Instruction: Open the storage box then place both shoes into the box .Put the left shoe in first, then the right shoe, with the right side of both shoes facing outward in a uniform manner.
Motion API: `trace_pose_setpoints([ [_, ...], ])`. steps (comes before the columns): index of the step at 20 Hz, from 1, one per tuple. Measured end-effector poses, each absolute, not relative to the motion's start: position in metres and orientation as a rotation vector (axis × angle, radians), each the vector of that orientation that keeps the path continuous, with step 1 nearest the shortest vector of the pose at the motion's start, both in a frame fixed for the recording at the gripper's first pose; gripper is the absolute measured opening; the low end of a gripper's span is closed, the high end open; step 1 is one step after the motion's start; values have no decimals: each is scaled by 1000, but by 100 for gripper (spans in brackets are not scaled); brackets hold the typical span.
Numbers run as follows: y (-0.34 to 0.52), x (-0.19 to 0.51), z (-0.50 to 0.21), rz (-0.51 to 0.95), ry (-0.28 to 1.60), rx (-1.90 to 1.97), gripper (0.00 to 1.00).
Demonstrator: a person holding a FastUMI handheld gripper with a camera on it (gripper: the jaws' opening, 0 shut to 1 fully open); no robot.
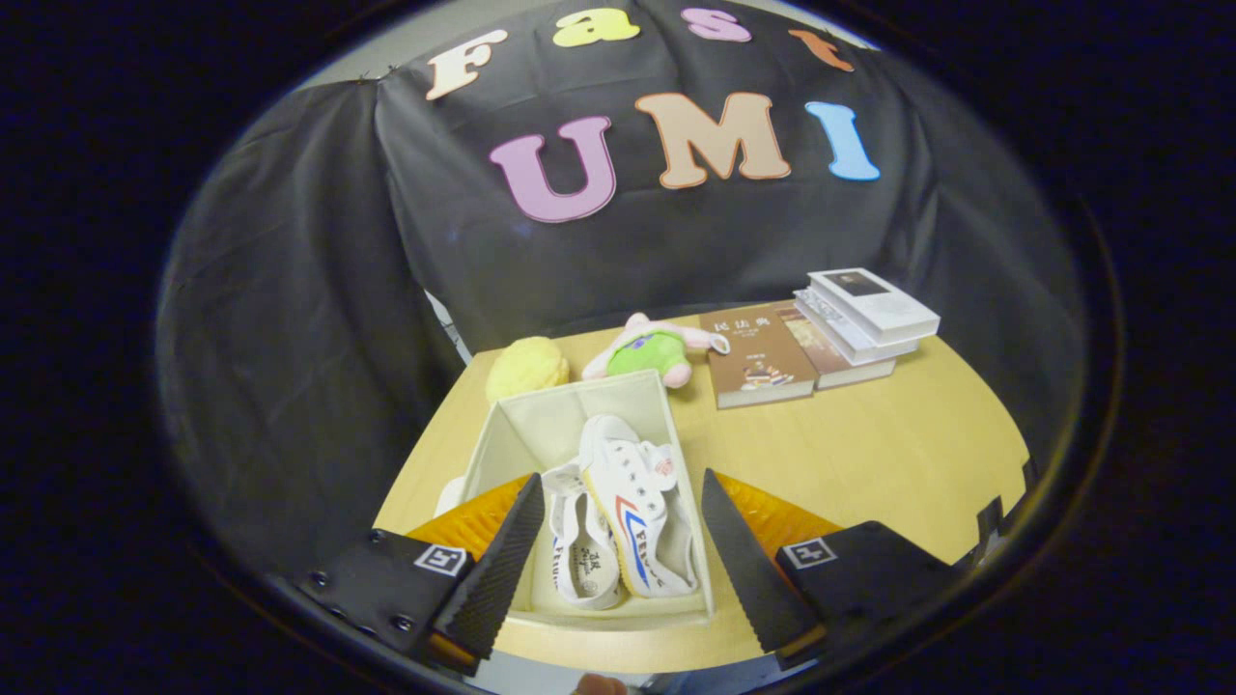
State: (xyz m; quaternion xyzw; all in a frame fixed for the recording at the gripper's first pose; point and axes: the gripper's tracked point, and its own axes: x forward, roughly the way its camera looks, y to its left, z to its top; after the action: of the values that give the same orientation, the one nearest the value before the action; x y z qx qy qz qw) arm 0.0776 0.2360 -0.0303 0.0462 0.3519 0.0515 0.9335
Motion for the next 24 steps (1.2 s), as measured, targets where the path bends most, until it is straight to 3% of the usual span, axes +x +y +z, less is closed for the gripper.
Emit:
trace_pose_setpoints([
  [13, 89, 66, 28, -29, 301, -21, 100],
  [24, 40, 71, 49, 105, 36, 18, 100],
])
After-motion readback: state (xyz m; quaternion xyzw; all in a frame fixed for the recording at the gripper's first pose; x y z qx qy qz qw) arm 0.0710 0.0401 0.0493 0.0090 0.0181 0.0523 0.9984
